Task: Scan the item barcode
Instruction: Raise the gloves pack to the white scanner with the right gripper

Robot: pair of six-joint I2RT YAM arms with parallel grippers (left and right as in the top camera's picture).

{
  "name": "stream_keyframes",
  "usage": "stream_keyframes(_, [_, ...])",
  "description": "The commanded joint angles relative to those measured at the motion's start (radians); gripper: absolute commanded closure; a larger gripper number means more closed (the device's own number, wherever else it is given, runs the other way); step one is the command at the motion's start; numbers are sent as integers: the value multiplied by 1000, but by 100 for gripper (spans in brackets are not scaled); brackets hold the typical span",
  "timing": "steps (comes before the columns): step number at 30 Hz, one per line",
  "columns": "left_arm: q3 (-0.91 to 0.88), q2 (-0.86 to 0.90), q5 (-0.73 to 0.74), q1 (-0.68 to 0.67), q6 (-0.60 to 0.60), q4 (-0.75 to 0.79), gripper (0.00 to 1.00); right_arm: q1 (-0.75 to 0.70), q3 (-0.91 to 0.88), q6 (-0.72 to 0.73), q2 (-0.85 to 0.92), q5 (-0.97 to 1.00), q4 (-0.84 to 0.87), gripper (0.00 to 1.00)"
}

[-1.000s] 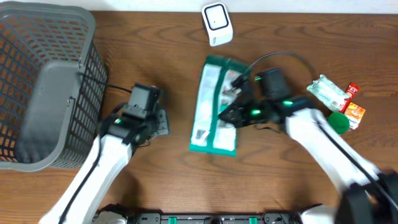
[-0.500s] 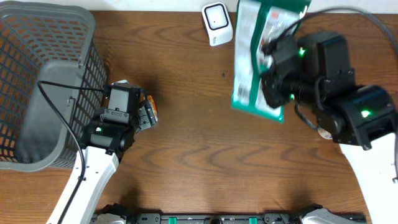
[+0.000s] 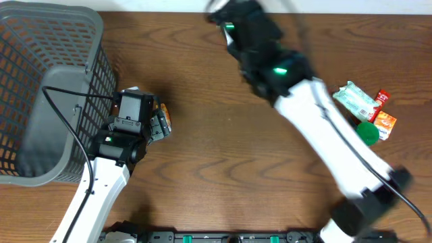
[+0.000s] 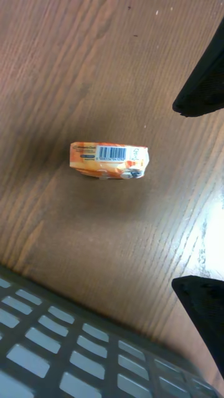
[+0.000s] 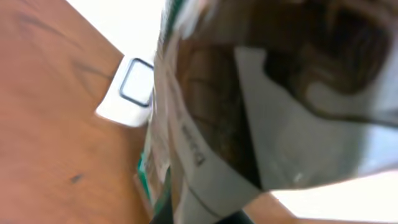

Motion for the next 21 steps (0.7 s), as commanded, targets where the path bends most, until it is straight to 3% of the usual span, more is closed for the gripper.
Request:
stream_keyframes(1, [-3,5,-16,4,-1,0,17,5,3,-307,122,244,142,99])
stream_keyframes(7, [-3,5,-16,4,-1,0,17,0,3,-726,344,281,595,99])
stream_keyframes(11, [-3,5,-16,4,-1,0,17,3,3,-916,461,272,914,99])
stream_keyframes(14, [-3,5,-16,4,-2,0,17,3,3,-956,520,230,1046,99])
stream_keyframes(18, [-3,5,-16,4,-2,0,17,1,3,-949,565,165,1045,99])
stream_keyframes(21, [-3,5,-16,4,-2,0,17,1,3,-855,579,155,1044,98])
